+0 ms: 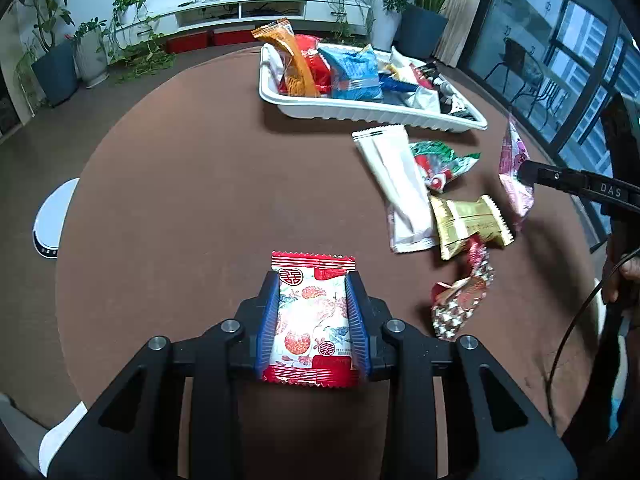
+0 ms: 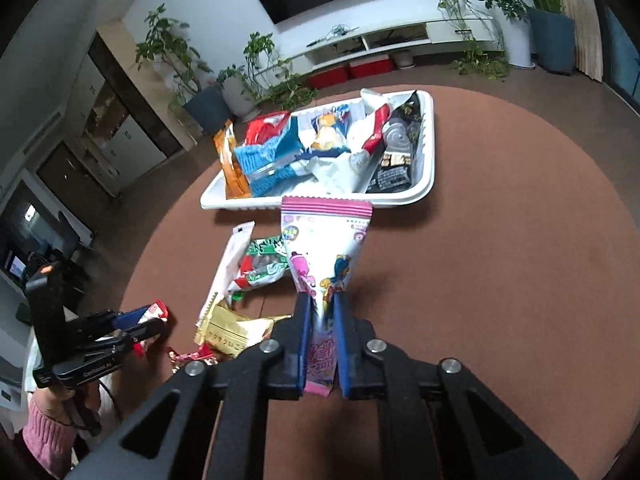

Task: Organize snacks
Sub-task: 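Lift the red-and-white candy packet with the left gripper while the right lifts the pink packet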

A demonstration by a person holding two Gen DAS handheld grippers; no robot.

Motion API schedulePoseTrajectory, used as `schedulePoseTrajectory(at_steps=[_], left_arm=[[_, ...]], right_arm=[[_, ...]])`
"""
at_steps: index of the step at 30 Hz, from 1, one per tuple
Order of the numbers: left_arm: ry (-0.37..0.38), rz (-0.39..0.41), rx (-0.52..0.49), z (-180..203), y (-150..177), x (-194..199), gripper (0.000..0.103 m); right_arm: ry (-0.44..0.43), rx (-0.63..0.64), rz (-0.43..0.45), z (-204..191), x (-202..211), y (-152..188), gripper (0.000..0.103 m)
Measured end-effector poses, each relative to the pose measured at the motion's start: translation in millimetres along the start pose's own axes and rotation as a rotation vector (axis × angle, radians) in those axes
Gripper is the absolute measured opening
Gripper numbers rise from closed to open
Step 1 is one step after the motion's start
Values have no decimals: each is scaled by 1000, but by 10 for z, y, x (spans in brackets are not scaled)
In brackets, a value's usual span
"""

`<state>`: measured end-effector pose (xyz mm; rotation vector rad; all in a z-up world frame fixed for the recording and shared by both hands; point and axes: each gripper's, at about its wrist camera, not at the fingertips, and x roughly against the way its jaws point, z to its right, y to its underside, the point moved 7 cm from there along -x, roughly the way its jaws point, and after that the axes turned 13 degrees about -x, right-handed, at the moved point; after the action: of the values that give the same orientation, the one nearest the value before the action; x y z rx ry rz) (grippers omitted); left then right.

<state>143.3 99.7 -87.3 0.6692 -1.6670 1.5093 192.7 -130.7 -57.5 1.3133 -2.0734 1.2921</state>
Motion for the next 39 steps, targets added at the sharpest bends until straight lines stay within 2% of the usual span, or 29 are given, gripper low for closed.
schedulePoseTrajectory(at_steps=[2, 6, 12, 13, 14, 15, 17, 21, 24, 27, 28, 29, 32, 39], left_arm=[[7, 12, 3, 12, -15, 28, 30], [16, 19, 9, 43, -23, 55, 30], [7, 16, 5, 59, -10, 64, 30], [5, 13, 5, 62, -6, 57, 30], [4, 10, 6, 56, -2, 52, 30], [3, 9, 6, 51, 3, 49, 30], [5, 10, 5, 48, -5, 38, 30], [7, 12, 9, 37, -13, 34, 30], [8, 11, 10, 29, -6, 31, 30], [9, 11, 11, 23, -6, 32, 30], [10, 14, 11, 22, -6, 39, 30], [9, 15, 12, 17, -9, 42, 30], [11, 19, 14, 5, -10, 52, 30], [26, 40, 28, -15, -36, 110, 30]], right_arm=[[-17, -5, 5, -6, 52, -2, 9], [-20, -5, 34, -19, 121, -15, 9], [70, -23, -19, 82, -139, 5, 13], [82, -36, -21, 100, -183, 6, 18], [98, -36, -24, 102, -229, 4, 30], [127, -31, -32, 99, -302, 1, 35], [142, -21, -49, 75, -405, 20, 39], [226, 105, -37, -83, -520, 23, 44], [298, 222, -26, -150, -571, 83, 38], [273, 235, -18, -142, -530, 118, 29], [233, 203, -18, -105, -490, 110, 20], [205, 177, -16, -81, -451, 103, 17], [126, 94, -13, -7, -341, 73, 15], [-2, -13, -25, 44, -176, 121, 14]])
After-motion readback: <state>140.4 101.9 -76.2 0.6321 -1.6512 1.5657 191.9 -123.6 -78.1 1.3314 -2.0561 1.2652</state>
